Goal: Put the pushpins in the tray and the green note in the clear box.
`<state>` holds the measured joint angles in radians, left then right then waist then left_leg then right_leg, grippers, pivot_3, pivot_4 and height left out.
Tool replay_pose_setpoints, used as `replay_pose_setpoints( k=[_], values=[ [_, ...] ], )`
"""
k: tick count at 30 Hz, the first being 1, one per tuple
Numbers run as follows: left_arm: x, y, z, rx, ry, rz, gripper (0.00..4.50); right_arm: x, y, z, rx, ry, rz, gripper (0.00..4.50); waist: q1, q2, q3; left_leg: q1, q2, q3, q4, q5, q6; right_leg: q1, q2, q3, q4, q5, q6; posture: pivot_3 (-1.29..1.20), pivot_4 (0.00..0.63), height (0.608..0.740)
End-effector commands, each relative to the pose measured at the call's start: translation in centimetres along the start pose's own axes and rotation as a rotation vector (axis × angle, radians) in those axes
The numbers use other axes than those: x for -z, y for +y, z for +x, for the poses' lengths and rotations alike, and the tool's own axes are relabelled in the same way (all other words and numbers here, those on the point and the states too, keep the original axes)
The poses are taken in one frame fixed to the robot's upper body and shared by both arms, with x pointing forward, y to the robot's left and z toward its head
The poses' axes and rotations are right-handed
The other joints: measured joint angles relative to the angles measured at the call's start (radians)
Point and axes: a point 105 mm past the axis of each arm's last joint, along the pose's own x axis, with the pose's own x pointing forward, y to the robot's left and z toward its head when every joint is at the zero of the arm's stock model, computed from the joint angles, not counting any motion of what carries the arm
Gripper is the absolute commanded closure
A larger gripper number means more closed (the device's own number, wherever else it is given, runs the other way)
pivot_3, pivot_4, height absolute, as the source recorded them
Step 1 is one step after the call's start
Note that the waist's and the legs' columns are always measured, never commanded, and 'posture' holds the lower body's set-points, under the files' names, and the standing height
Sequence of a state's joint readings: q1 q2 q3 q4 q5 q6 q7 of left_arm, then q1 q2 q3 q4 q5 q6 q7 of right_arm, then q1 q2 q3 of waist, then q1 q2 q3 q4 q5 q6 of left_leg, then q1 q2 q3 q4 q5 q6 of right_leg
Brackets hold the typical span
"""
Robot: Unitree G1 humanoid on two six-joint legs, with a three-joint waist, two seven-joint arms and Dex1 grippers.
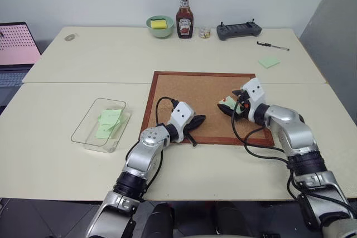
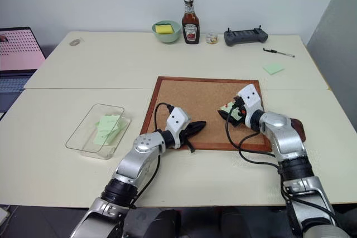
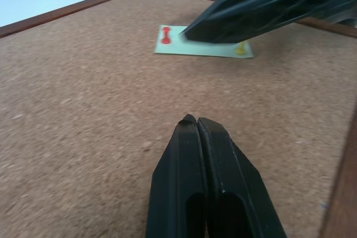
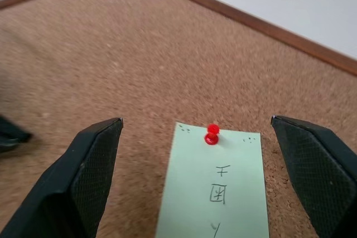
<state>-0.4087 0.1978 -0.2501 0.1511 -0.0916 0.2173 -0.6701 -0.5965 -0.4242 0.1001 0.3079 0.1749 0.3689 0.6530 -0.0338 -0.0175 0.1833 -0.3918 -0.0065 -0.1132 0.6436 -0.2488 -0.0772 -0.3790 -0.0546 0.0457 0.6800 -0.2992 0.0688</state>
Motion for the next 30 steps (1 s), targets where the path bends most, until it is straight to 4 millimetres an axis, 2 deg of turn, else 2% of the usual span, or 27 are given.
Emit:
replay_pose_setpoints(
  k=[1, 2, 5, 23, 24, 30],
  values=[
    [1.3, -1.5, 0.1, 0.059, 0.047, -0.026, 4.43, -1.4, -0.5, 0.5, 0.001, -0.045, -0.039, 0.0, 0.0, 0.0, 0.0, 0.0, 0.0, 0.0, 0.0, 0.0, 0.0, 0.0, 0.0, 0.0, 0.0, 0.0, 0.0, 0.0, 0.15, 0.74],
    [1.3, -1.5, 0.1, 0.06, 0.048, -0.027, 4.43, -1.4, -0.5, 0.6, 0.002, -0.045, -0.039, 0.0, 0.0, 0.0, 0.0, 0.0, 0.0, 0.0, 0.0, 0.0, 0.0, 0.0, 0.0, 0.0, 0.0, 0.0, 0.0, 0.0, 0.15, 0.74],
    [1.4, -1.5, 0.1, 0.063, 0.051, -0.025, 4.5, -1.2, -0.4, 0.8, 0.001, -0.04, -0.041, 0.4, 0.0, 0.0, 0.0, 0.0, 0.0, 0.0, 0.0, 0.0, 0.0, 0.0, 0.0, 0.0, 0.0, 0.0, 0.0, 0.0, 0.15, 0.74],
    [1.8, -1.2, 0.0, 0.046, 0.062, -0.005, 4.5, -1.7, -0.6, 1.1, 0.01, -0.058, -0.132, 4.36, -0.001, 0.001, 0.0, 0.0, 0.0, 0.0, 0.0, 0.0, 0.0, 0.0, 0.0, 0.0, 0.0, 0.0, 0.0, 0.0, 0.15, 0.74],
    [1.8, -1.2, 0.0, 0.046, 0.063, -0.003, 4.5, -1.9, -0.7, 1.1, 0.011, -0.062, -0.141, 4.47, -0.001, 0.001, 0.0, 0.0, 0.0, 0.0, 0.0, 0.0, 0.0, 0.0, 0.0, 0.0, 0.0, 0.0, 0.0, 0.0, 0.15, 0.74],
    [2.0, -1.0, -0.1, 0.043, 0.072, 0.003, 4.5, -3.0, -0.5, 0.8, 0.002, -0.102, -0.149, 4.47, -0.001, 0.001, 0.0, 0.0, 0.0, 0.0, 0.0, 0.0, 0.0, 0.0, 0.0, 0.0, 0.0, 0.0, 0.0, 0.0, 0.15, 0.74]
  ],
)
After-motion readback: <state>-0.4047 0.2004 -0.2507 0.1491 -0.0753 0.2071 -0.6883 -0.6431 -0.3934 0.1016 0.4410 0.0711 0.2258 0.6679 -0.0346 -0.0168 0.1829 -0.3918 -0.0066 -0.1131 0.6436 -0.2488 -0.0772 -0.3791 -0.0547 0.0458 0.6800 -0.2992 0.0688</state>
